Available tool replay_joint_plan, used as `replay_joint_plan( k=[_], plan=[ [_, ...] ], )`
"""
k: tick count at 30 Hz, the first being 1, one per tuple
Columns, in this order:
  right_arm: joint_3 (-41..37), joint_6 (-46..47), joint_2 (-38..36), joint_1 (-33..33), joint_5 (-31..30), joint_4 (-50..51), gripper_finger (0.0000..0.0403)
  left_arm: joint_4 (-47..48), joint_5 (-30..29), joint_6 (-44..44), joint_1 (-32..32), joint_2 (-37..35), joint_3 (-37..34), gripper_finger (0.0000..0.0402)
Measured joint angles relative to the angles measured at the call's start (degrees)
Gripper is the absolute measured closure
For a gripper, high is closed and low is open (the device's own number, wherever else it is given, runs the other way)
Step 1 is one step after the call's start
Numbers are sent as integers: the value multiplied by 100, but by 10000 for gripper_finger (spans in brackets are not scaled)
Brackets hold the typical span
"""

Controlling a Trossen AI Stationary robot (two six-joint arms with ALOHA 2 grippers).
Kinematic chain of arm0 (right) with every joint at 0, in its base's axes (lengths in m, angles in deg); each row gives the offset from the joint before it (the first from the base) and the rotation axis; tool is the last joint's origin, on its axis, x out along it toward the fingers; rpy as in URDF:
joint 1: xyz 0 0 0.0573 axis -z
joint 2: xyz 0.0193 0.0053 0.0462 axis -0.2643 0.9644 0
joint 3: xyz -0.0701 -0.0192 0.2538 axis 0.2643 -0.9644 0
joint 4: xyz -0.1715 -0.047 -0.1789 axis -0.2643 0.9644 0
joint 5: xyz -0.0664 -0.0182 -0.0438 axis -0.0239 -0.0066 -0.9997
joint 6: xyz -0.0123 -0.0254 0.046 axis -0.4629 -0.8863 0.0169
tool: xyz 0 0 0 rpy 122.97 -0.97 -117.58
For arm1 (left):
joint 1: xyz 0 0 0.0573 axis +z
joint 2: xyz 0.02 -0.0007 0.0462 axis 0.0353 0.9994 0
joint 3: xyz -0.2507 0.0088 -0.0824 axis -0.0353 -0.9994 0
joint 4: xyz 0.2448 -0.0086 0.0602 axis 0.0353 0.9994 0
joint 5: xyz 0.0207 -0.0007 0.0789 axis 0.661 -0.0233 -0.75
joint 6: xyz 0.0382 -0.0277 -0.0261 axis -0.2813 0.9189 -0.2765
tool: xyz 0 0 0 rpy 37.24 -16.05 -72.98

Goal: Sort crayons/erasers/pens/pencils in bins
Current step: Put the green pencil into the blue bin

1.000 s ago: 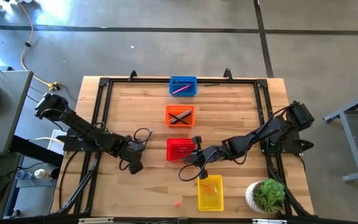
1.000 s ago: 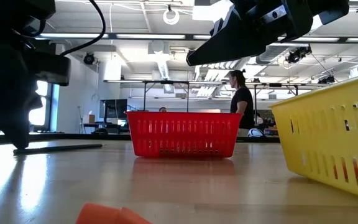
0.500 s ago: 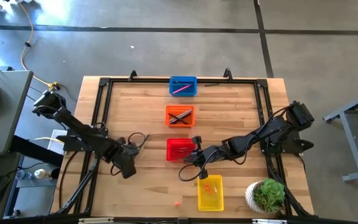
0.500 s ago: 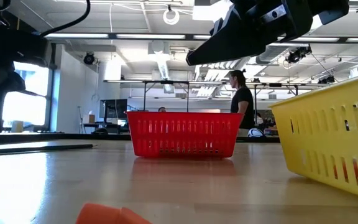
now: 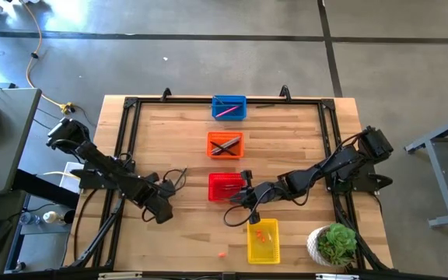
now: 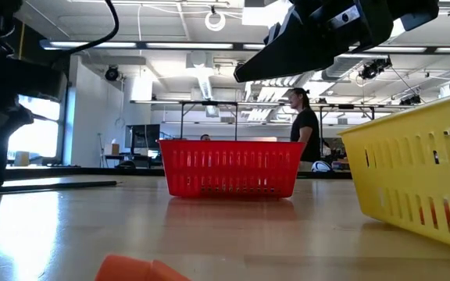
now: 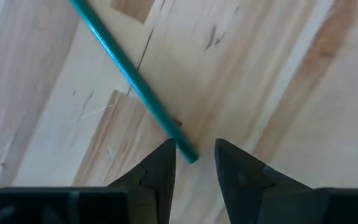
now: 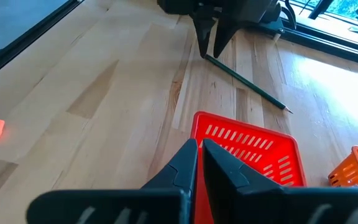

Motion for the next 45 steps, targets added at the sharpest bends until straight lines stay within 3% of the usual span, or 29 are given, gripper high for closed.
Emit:
replay_joint_plan(
  k=[14, 21, 27, 33, 45],
  plan=[
    [0, 2, 0, 0, 109, -9, 387, -36, -28, -450, -43, 420, 24, 355],
    [0, 13, 0, 0, 109, -10, 387, -306, -363, -445, -310, 387, -178, 394],
    [77, 289, 2, 0, 83, -170, 387, -438, -866, -649, -766, 403, -287, 397],
    [688, 562, 160, -54, -18, 88, 387, -594, -1200, -715, -1117, 420, -405, 398],
    [2617, 1184, 1355, -387, -221, 1909, 386, -1146, -1650, -1211, -1727, 437, -566, 399]
  ],
)
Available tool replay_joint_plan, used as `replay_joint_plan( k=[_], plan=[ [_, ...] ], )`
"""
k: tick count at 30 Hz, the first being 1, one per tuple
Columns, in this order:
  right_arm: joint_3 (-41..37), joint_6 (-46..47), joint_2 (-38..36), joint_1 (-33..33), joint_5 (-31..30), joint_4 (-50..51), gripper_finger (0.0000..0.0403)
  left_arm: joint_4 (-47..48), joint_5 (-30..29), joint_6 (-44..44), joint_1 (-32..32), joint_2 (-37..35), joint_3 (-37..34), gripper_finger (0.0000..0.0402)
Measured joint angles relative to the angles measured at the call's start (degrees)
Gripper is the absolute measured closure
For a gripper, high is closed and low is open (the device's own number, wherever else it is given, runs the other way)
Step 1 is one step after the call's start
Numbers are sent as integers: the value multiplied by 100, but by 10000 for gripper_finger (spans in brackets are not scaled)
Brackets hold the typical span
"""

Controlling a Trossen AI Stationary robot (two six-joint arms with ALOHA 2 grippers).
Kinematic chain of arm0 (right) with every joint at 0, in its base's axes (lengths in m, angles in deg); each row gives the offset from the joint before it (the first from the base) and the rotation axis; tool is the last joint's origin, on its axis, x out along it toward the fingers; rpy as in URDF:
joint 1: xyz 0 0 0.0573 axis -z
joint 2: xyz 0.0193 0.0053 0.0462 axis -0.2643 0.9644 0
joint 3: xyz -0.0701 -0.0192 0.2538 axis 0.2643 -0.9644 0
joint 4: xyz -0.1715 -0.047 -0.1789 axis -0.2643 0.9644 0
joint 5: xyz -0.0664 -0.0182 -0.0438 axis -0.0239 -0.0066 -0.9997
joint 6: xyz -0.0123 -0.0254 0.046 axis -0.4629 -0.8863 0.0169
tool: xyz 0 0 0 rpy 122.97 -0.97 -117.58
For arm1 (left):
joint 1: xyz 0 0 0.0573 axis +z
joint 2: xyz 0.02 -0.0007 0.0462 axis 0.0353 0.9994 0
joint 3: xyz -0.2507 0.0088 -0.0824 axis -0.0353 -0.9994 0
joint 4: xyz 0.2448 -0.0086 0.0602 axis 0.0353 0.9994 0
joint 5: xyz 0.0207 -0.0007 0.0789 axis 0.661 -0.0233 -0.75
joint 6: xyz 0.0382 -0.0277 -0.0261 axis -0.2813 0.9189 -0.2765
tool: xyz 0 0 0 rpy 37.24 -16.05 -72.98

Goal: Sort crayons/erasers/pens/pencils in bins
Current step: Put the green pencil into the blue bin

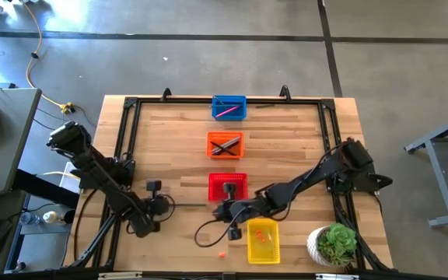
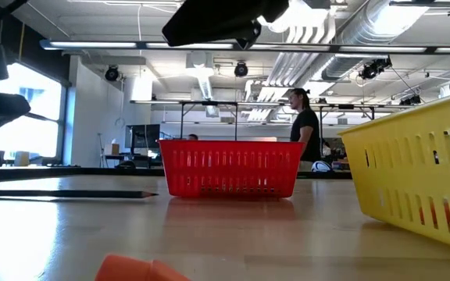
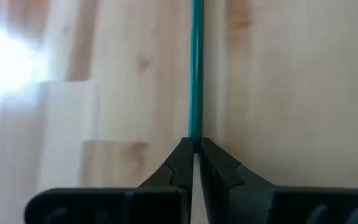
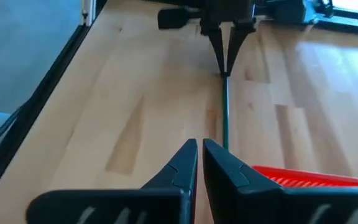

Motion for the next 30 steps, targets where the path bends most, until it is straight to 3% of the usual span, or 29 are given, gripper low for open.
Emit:
replay_joint_plan(
  k=[9, 17, 30],
  plan=[
    [242, 821, 188, -141, 4, 580, 354, -1314, 473, -247, -78, 151, 16, 399],
    [-226, 1709, 193, -174, -57, 631, 284, -2312, 175, -302, -18, 754, 50, 399],
    [-381, 1907, 742, -367, -156, 134, 217, -2755, 223, -296, 217, 872, 44, 399]
  ],
)
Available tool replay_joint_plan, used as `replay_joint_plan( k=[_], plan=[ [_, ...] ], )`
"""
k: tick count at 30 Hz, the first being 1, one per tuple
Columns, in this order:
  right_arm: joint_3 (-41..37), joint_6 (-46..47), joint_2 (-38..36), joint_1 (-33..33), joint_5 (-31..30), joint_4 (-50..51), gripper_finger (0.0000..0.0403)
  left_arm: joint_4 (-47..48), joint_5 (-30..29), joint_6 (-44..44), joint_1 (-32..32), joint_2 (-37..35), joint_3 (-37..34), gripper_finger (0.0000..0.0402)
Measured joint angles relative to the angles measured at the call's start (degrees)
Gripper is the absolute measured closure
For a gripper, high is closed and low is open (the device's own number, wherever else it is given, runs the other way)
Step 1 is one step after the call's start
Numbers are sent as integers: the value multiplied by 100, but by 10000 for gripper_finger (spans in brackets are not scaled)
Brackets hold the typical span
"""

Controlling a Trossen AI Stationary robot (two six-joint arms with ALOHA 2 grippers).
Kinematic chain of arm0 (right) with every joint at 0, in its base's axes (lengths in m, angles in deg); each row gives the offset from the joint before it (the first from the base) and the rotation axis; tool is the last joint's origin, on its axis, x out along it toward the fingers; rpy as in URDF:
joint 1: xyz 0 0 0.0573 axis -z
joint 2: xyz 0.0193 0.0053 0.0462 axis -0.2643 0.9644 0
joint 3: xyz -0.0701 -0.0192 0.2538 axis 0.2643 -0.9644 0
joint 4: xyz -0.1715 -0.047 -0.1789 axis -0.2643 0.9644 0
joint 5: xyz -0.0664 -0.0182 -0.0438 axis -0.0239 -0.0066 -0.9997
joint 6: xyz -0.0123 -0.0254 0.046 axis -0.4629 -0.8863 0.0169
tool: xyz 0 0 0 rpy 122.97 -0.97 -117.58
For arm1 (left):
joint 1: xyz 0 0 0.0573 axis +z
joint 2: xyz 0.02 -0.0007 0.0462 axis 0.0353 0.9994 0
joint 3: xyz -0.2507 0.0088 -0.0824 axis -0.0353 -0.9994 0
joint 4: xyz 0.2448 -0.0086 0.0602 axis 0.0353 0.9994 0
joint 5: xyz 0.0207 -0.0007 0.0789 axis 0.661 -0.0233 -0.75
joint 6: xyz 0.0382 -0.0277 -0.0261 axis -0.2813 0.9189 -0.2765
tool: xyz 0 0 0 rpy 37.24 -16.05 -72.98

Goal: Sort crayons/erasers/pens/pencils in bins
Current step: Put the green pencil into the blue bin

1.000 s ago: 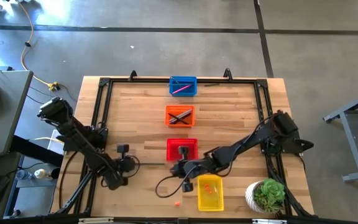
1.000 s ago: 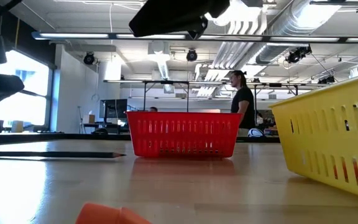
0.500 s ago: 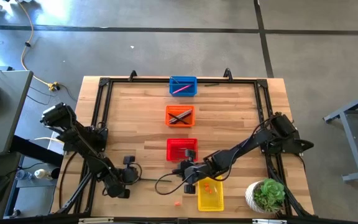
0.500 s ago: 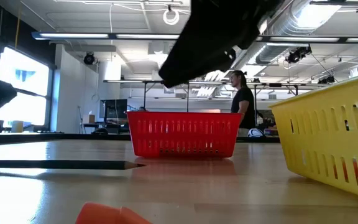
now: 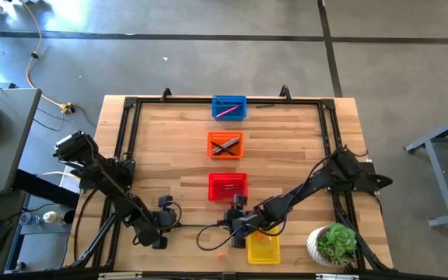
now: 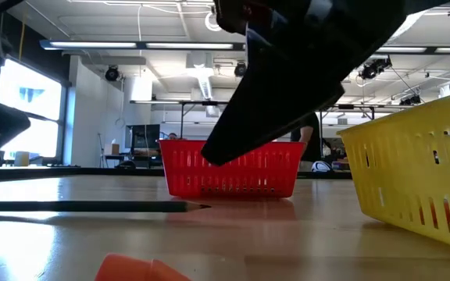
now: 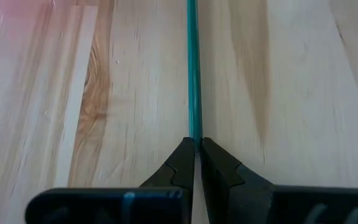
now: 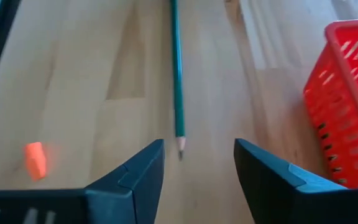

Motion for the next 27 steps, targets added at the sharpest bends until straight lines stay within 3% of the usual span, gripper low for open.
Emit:
replay_joint_plan(
  k=[27],
  plan=[
    [7, -184, 560, 188, 275, -546, 250, -355, -134, -61, 199, 166, -9, 399]
  ],
)
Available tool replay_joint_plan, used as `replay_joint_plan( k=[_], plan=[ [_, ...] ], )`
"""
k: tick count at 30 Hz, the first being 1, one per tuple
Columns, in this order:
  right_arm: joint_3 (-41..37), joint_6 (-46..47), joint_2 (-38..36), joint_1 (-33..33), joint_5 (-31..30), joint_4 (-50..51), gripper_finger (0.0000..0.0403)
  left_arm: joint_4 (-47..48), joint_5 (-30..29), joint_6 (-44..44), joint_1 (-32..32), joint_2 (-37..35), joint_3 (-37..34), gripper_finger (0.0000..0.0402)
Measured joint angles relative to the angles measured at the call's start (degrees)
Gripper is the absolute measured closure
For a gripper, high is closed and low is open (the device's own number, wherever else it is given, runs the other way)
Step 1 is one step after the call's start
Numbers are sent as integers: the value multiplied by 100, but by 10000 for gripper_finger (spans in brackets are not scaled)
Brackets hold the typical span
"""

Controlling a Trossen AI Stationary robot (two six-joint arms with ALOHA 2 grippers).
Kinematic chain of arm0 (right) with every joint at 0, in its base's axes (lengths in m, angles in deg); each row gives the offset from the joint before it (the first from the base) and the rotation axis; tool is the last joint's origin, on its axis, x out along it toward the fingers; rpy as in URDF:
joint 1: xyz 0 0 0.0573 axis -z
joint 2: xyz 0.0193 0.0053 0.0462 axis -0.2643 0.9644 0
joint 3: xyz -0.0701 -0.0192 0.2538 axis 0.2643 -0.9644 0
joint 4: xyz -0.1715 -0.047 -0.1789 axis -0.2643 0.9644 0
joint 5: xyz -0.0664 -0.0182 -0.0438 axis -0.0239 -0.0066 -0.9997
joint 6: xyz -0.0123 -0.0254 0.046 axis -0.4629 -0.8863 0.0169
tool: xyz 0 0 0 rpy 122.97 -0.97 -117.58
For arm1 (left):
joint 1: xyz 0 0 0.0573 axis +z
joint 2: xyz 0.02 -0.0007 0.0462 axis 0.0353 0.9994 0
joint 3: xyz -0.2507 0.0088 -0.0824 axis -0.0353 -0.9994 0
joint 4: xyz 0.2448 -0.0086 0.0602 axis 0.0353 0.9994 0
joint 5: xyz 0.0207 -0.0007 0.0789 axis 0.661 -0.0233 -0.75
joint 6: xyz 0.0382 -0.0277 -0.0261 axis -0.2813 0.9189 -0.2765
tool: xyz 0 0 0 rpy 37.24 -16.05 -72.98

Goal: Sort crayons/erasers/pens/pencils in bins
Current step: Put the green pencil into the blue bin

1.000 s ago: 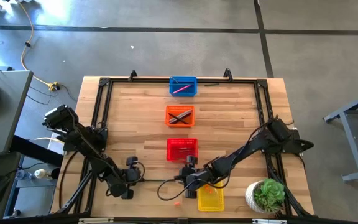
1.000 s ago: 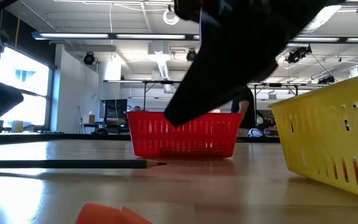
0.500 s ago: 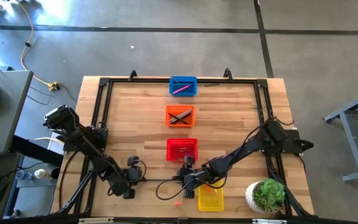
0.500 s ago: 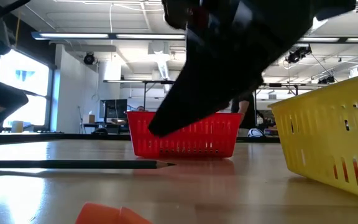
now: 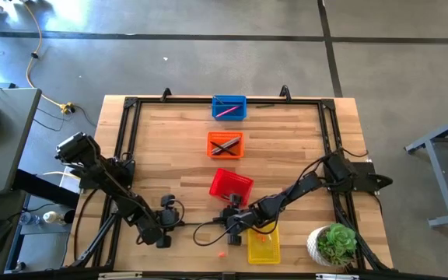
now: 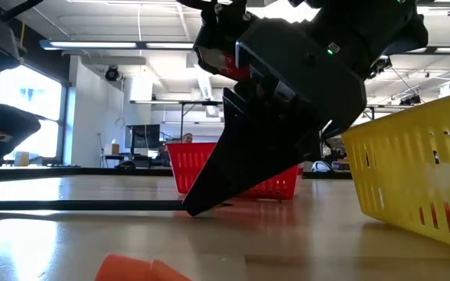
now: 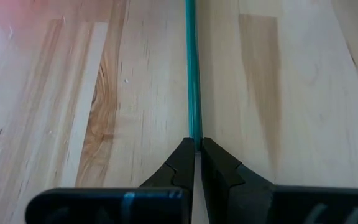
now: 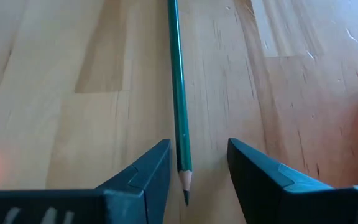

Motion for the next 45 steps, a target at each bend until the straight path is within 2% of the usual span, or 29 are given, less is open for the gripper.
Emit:
replay_joint_plan(
  k=[25, 32, 39, 45],
  plan=[
    [11, -255, 3, 39, 191, 187, 379, -227, 49, -20, 11, 24, -13, 395],
    [9, -305, 3, 37, 193, 192, 385, -177, 223, -86, 9, -151, -15, 349],
    [2, -363, -29, 37, 204, 214, 386, 542, 397, -190, -7, -822, -39, 296],
    [210, -509, -51, 14, 239, 623, 386, 1000, 343, -318, -87, -1357, -32, 269]
  ],
)
